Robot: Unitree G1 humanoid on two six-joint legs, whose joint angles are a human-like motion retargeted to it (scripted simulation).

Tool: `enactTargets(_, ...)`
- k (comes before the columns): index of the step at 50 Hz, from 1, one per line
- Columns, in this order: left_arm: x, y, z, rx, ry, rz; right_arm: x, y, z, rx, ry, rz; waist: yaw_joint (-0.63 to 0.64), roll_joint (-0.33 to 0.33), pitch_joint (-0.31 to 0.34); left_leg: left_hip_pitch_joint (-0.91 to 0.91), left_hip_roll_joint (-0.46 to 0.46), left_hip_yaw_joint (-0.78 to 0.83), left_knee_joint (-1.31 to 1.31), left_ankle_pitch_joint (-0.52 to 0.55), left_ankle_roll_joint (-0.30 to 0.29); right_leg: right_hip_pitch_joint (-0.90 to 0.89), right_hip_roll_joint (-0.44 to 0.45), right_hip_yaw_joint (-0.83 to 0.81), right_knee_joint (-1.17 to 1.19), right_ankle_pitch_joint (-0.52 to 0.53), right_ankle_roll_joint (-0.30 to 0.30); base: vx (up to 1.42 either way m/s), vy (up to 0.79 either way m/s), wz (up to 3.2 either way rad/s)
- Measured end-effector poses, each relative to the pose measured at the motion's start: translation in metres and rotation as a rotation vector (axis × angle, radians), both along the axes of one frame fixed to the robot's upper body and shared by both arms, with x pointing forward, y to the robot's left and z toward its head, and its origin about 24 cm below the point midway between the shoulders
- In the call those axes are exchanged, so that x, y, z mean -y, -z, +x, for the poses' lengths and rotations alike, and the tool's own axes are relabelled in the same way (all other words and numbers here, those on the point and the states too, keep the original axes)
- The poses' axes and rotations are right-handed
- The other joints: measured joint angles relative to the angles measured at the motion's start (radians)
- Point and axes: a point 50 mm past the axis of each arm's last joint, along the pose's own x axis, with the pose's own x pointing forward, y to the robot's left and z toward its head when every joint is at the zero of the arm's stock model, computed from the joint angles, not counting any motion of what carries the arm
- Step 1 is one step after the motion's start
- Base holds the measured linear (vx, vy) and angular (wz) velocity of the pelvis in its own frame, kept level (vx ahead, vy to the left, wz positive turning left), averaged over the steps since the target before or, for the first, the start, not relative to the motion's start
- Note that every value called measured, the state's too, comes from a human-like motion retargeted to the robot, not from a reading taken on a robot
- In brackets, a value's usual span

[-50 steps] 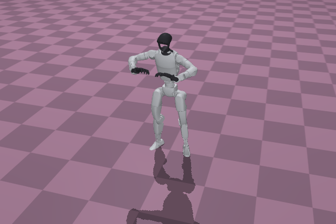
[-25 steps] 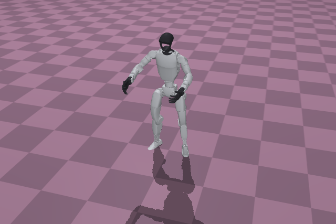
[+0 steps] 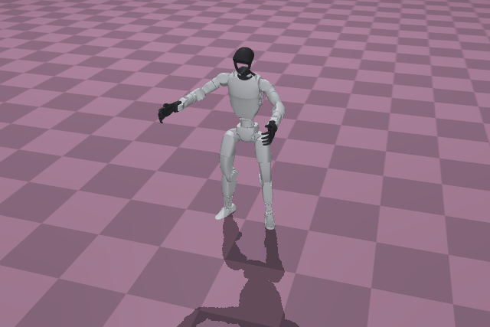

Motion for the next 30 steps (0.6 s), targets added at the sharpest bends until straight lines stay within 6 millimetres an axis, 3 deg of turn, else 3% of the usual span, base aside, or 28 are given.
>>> enactTargets(2, 0.020, -0.004, -0.002, 0.048, -0.014, 0.066, -0.012, 0.002, -0.004, 0.042, 0.078, -0.100, 0.005, 0.001, -0.017, 0.003, -0.004, -0.005, -0.001, -0.001, 0.007, 0.004, -0.005, -0.005, 0.004, -0.005, -0.005, 0.08, 0.03, 0.11)
enactTargets(7, 0.086, -0.009, -0.010, 0.190, 0.030, 0.144, -0.077, 0.015, -0.017, 0.194, 0.010, -0.187, 0.006, 0.008, -0.055, 0.014, -0.011, -0.014, 0.000, -0.009, 0.010, 0.018, -0.015, -0.015, 0.011, -0.021, -0.009, 0.08, 0.02, 0.10)
enactTargets(13, 0.174, -0.005, -0.020, 0.302, 0.233, 0.190, -0.159, 0.027, -0.033, 0.327, -0.178, -0.083, 0.005, 0.013, -0.087, 0.028, -0.019, -0.019, 0.004, -0.020, 0.017, 0.035, -0.024, -0.019, 0.014, -0.035, -0.014, 0.03, 0.01, 0.03)
enactTargets(18, 0.224, 0.011, -0.027, 0.292, 0.346, 0.174, -0.213, 0.029, -0.041, 0.372, -0.311, -0.009, -0.005, 0.020, -0.104, 0.036, -0.022, -0.014, 0.006, -0.027, 0.025, 0.040, -0.027, -0.011, 0.016, -0.041, -0.017, 0.00, 0.00, 0.00)
enactTargets(20, 0.233, 0.016, -0.028, 0.285, 0.359, 0.151, -0.227, 0.030, -0.043, 0.378, -0.348, 0.015, -0.010, 0.023, -0.109, 0.039, -0.022, -0.009, 0.006, -0.028, 0.027, 0.038, -0.027, -0.005, 0.017, -0.042, -0.018, 0.00, 0.00, 0.00)
enactTargets(23, 0.230, 0.017, -0.031, 0.308, 0.364, 0.141, -0.239, 0.026, -0.048, 0.408, -0.440, 0.061, -0.020, 0.030, -0.117, 0.041, -0.021, 0.002, 0.006, -0.031, 0.030, 0.033, -0.024, 0.006, 0.017, -0.041, -0.017, 0.00, 0.00, -0.13)
enactTargets(30, 0.188, -0.005, -0.039, 0.469, 0.253, 0.249, -0.222, 0.012, -0.060, 0.504, -0.457, 0.086, -0.037, 0.050, -0.127, 0.045, -0.018, 0.030, 0.004, -0.032, 0.031, 0.018, -0.017, 0.035, 0.017, -0.037, -0.010, 0.00, -0.01, -0.18)
